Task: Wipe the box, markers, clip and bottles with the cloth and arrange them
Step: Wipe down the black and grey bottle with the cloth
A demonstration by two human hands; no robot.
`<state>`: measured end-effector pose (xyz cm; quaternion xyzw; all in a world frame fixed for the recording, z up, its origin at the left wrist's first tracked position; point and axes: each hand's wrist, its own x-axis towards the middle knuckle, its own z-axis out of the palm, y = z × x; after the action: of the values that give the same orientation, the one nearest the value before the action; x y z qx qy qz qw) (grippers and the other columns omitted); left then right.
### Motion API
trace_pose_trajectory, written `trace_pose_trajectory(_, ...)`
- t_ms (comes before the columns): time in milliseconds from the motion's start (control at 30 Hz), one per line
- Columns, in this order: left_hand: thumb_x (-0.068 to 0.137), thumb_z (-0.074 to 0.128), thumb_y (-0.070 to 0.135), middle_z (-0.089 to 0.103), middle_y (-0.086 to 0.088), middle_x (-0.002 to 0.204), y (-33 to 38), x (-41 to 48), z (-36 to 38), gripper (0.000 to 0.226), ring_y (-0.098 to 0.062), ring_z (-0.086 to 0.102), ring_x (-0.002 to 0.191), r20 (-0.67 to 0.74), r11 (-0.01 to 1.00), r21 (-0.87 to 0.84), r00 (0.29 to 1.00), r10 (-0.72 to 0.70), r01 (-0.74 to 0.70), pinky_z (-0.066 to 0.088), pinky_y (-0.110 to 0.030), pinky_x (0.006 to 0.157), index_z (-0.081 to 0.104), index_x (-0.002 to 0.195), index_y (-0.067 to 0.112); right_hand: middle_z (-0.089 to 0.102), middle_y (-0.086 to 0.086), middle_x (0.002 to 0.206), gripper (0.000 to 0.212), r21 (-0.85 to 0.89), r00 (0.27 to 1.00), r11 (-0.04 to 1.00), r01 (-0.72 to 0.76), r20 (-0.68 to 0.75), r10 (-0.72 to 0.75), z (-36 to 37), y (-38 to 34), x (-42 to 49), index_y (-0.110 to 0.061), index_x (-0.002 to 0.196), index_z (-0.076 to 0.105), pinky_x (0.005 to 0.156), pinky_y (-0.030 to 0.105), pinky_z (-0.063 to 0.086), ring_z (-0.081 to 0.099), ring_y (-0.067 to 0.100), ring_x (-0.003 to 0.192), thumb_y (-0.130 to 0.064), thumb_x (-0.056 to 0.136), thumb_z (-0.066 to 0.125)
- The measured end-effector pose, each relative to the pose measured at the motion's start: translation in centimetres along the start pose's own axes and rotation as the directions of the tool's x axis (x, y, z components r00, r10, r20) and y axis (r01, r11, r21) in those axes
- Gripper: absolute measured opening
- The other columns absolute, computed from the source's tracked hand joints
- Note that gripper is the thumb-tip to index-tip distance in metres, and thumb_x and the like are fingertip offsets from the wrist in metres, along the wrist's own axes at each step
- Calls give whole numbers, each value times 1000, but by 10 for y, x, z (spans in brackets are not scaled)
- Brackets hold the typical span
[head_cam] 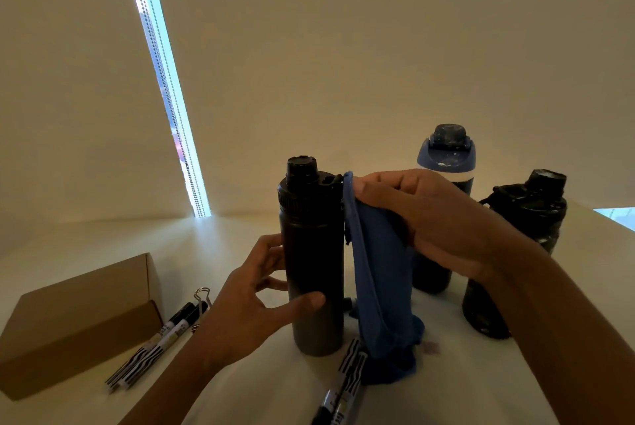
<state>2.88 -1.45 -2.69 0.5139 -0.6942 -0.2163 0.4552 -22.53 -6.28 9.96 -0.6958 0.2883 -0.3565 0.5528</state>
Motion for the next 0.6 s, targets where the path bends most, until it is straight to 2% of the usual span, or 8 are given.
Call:
trace_pose_trajectory(67,80,83,56,58,33,139,1,-1,1,77,3,61,125,1,1000,9,1000,2,-2,57,-21,94,41,143,46,76,12,105,38,-51,999,998,-26,43,29,-2,-8,1,-8,104,76,87,34,58,73,27,95,-40,91,62)
trace_pose_trajectory(133,80,84,45,60,32,137,3,-1,0,75,2,61,124,8,1000,15,1000,16,-17,56,-18,93,43,143,43,75,12,97,35,7,996,999,-52,75,51,1,-10,0,-7,98,75,80,30,57,71,23,86,-39,90,63)
trace_pose_trajectory(200,83,83,40,62,29,137,4,-1,1,73,0,63,122,22,999,15,999,29,-30,56,-19,93,44,144,40,76,10,103,37,103,993,991,-89,90,79,1,-4,-4,-7,104,75,81,28,58,72,21,92,-38,89,62)
trace_pose_trajectory(367,86,80,41,63,25,137,3,0,5,68,-2,62,126,32,999,11,998,44,-45,57,-24,97,45,144,34,72,17,119,34,277,989,950,-147,76,130,-5,23,-13,-6,110,76,92,31,58,70,25,106,-31,90,63)
trace_pose_trajectory(433,86,79,40,63,27,136,4,1,6,68,0,61,126,39,999,9,998,53,-54,56,-22,98,45,144,33,73,17,118,34,292,990,946,-141,61,129,-7,29,-15,-5,110,75,92,31,58,70,25,105,-29,90,63)
trace_pose_trajectory(533,87,78,40,61,32,135,5,0,7,66,4,61,124,38,998,6,997,64,-64,54,-16,96,44,143,34,75,14,110,27,287,993,950,-122,38,116,-9,32,-19,-8,102,78,86,28,59,73,22,99,-25,89,63)
trace_pose_trajectory(600,87,77,41,61,33,135,3,0,5,64,3,61,124,23,998,0,998,58,-58,54,-16,94,44,142,36,75,14,112,29,218,995,971,-102,13,102,-10,36,-22,-4,109,74,90,31,58,72,24,103,-23,91,63)
